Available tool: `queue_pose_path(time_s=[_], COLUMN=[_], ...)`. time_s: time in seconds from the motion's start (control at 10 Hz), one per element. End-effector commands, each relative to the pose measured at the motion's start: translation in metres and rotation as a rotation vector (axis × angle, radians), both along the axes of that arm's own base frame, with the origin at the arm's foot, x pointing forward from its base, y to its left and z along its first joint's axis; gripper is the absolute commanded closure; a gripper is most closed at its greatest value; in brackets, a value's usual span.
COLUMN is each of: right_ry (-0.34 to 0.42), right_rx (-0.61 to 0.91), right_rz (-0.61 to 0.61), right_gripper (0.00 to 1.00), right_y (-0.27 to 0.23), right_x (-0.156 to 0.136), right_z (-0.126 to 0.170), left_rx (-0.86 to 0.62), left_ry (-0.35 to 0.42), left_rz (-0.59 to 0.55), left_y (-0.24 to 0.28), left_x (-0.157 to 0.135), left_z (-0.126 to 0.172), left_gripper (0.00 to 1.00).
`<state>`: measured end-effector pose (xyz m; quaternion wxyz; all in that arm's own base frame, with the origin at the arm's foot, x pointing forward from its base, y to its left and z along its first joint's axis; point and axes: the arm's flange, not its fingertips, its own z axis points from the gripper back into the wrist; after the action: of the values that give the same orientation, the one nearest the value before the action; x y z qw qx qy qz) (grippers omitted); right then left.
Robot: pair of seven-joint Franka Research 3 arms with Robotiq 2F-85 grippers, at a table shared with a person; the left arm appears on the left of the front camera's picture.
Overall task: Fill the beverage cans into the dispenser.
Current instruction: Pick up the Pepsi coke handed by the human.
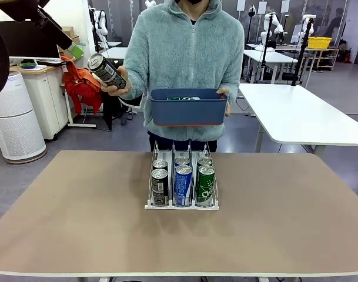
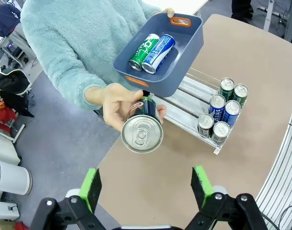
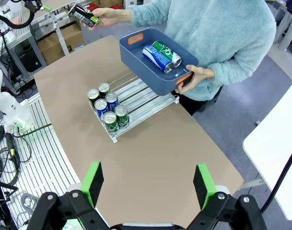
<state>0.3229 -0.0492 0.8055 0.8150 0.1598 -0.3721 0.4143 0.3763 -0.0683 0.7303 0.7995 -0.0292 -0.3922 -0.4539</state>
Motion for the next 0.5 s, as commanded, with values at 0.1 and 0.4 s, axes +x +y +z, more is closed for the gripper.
queue_pose_path(time_s=[0.1,0.4], right_ry=[0.003,0.003], right_rx=[-0.002,-0.002], right_rz=[0.002,0.002], right_gripper=[0.0,0.0], right_y=[0.001,0.001], right_x=[0.0,0.0], right_z=[-0.001,-0.001], left_rx=[-0.01,-0.04], left_ry=[0.025,-0.046], left_rz=[0.049,0.085], left_y=[-0.002,-0.01], left_x=[0.0,0.02], left_z=[0.001,-0.012], left_gripper=[0.0,0.0])
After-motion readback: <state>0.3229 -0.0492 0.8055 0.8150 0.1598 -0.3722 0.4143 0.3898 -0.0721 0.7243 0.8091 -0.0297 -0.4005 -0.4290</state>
